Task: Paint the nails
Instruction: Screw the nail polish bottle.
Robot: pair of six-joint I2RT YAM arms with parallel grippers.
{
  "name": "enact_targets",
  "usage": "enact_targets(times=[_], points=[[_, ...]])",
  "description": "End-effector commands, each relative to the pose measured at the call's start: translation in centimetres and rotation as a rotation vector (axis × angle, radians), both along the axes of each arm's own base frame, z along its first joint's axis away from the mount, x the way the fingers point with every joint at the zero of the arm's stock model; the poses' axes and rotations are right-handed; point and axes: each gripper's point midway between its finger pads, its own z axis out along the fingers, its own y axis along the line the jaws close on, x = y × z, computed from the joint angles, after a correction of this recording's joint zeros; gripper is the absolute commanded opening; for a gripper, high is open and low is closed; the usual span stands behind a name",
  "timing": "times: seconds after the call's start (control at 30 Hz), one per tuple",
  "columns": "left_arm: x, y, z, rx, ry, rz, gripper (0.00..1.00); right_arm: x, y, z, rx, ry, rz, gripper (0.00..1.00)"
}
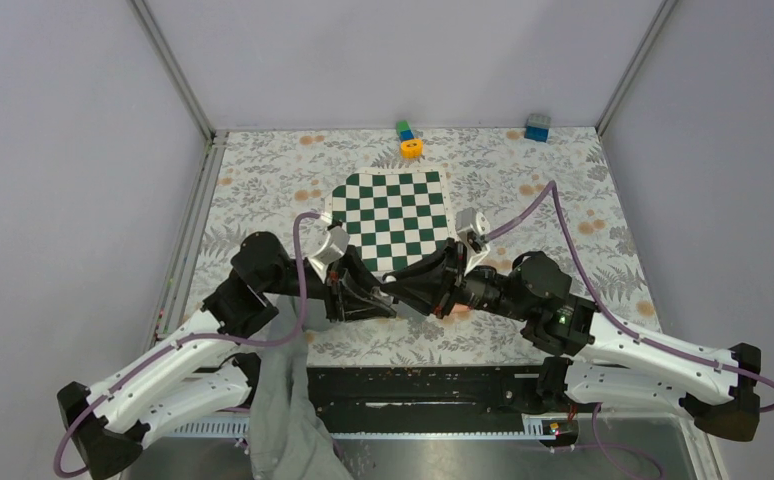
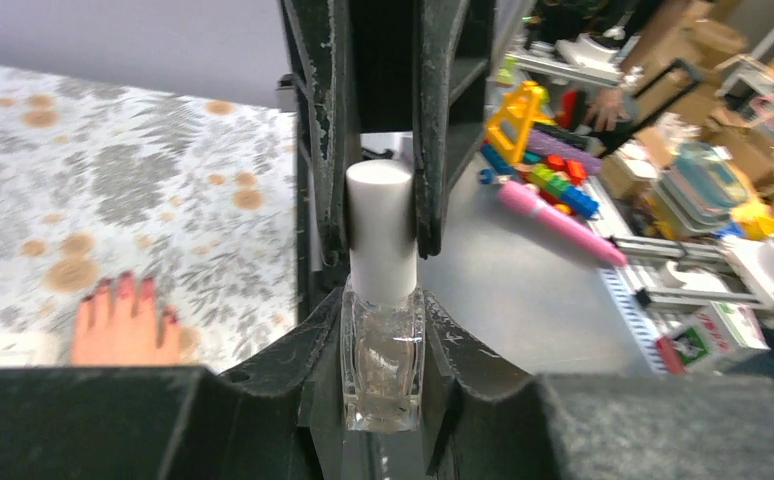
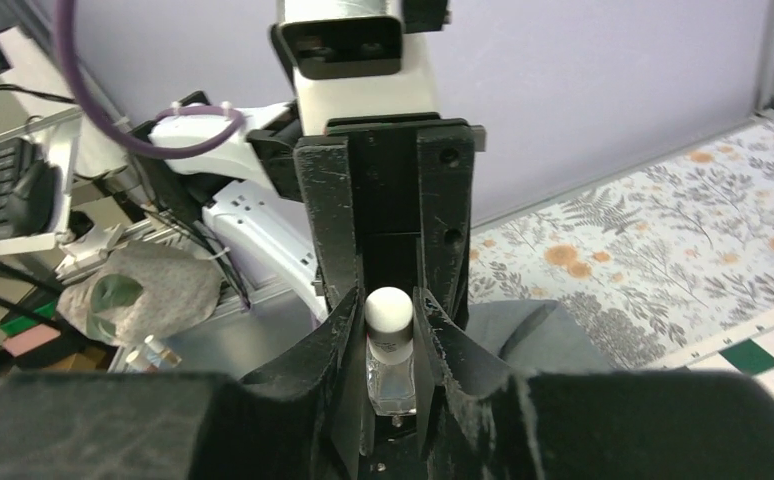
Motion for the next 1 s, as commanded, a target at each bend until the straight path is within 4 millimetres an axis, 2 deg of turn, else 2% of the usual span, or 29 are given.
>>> enact_targets(times=[0.0, 0.1, 0.27, 0.43, 0.63, 0.83, 0.97], points=[[4.4, 0.7, 1.0, -0.002, -0.108, 0.274, 0.0, 1.3, 0.1, -0.6, -0.022, 0.101, -0.074, 0.0], [6.7, 1.5, 0.4, 0.042, -0.135, 0.415, 0.0, 2.5, 0.7, -1.8, -0.04, 0.189, -0.129, 0.0], [10.3, 4.1, -0.3, 0.115, -0.19, 0.675, 0.0, 4.5, 2.3, -3.7, -0.048, 0.379, -0.213, 0.0], [11.6, 5.3, -0.9, 0.173, -0.217, 0.772, 0.0, 5.8, 3.7, -6.3, -0.111, 0.481, -0.287, 0.0], [13.1, 6.0, -1.9, 0.237, -0.208, 0.865, 0.0, 6.9, 4.4, -8.1, -0.155, 0.559, -0.398, 0.0], [13.6, 5.9, -2.8, 0.28, -0.192, 0.881, 0.0, 6.4, 5.6, -8.1, -0.182, 0.575, -0.444, 0.0], [13.4, 5.9, -2.7, 0.273, -0.195, 0.877, 0.0, 6.5, 5.1, -7.9, -0.149, 0.58, -0.471, 0.0]])
